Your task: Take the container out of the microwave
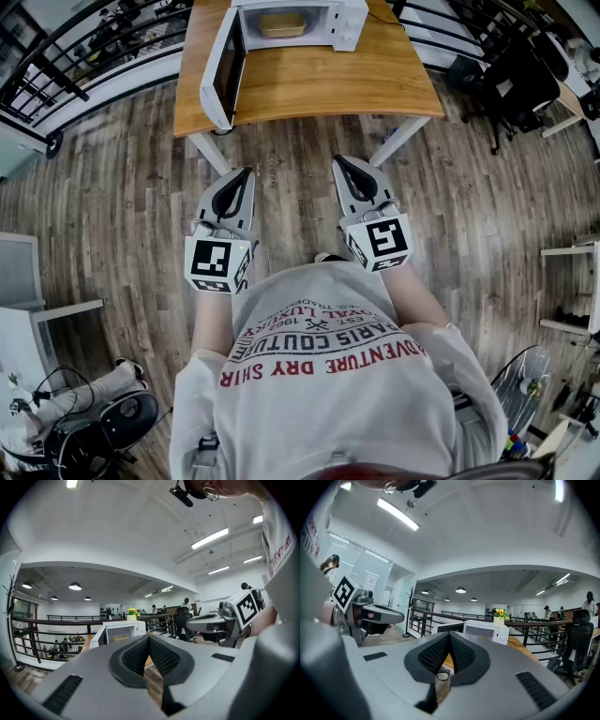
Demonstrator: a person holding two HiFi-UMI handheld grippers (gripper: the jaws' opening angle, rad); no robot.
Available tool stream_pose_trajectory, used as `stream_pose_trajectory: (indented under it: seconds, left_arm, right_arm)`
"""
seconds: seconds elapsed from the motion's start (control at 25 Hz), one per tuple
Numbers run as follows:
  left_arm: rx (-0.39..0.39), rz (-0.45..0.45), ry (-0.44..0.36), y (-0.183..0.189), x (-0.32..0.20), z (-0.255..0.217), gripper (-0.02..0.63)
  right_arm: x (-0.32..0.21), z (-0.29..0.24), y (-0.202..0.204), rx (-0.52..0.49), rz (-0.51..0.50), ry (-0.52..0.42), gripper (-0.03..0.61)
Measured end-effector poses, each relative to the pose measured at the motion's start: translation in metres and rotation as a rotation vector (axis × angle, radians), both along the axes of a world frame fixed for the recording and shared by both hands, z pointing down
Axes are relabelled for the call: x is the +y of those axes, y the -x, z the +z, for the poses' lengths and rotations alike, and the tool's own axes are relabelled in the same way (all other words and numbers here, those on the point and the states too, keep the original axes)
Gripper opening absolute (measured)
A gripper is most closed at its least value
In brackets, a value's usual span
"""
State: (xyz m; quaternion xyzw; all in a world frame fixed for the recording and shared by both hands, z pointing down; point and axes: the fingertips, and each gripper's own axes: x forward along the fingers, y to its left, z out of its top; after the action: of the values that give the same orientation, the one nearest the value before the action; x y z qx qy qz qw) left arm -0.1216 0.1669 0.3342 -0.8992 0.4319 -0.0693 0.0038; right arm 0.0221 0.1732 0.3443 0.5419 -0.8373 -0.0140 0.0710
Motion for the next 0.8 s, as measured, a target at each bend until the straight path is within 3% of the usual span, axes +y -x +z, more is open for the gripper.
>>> stream_pose_trajectory:
  seconds: [0.8]
  left_arm:
    - [0.026,-0.010,-0.017,0.002,-0.004,-0.005,0.014]
  right_arm:
    - [-0.005,-0.004,-0.004,-0.064,0.035,-0.041,0.040]
